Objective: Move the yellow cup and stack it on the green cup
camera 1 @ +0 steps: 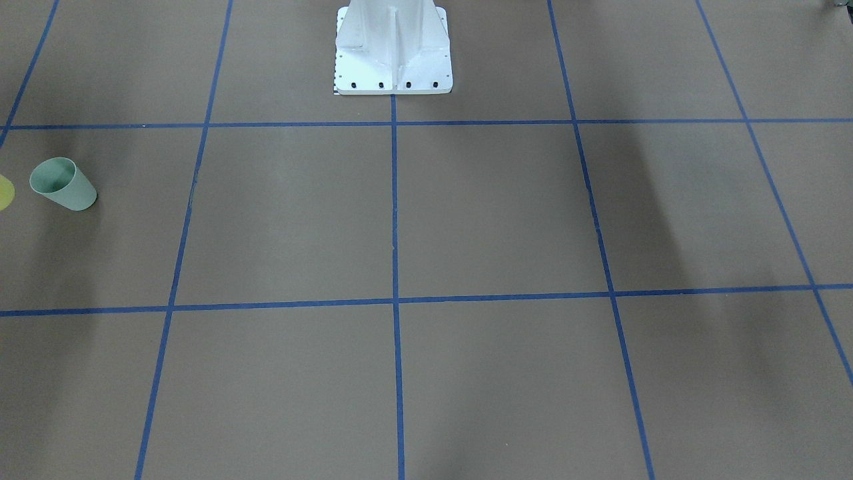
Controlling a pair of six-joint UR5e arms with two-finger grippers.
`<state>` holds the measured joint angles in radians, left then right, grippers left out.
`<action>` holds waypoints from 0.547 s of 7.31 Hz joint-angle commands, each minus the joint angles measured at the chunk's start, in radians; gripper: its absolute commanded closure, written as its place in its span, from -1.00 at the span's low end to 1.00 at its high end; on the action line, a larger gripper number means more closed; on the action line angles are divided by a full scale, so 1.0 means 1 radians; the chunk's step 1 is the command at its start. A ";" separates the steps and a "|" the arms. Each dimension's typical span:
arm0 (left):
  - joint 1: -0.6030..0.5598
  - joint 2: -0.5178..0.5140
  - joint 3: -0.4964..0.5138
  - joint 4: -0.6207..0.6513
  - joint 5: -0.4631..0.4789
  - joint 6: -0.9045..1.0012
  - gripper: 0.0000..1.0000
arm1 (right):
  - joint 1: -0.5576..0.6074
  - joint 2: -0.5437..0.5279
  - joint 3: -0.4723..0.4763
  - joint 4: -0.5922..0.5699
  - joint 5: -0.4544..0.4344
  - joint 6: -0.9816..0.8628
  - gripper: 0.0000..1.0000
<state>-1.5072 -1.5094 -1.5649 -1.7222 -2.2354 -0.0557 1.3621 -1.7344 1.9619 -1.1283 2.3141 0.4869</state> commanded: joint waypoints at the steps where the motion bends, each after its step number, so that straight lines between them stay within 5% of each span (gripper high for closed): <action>1: -0.004 0.139 -0.209 0.041 -0.050 0.001 -1.00 | -0.005 -0.002 0.000 0.012 0.033 0.002 1.00; 4: -0.002 0.133 -0.241 0.041 -0.084 -0.004 -1.00 | -0.075 -0.052 -0.001 0.107 0.033 0.125 1.00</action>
<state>-1.5101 -1.3755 -1.7957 -1.6821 -2.3120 -0.0575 1.3190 -1.7507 1.9618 -1.0855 2.3462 0.5516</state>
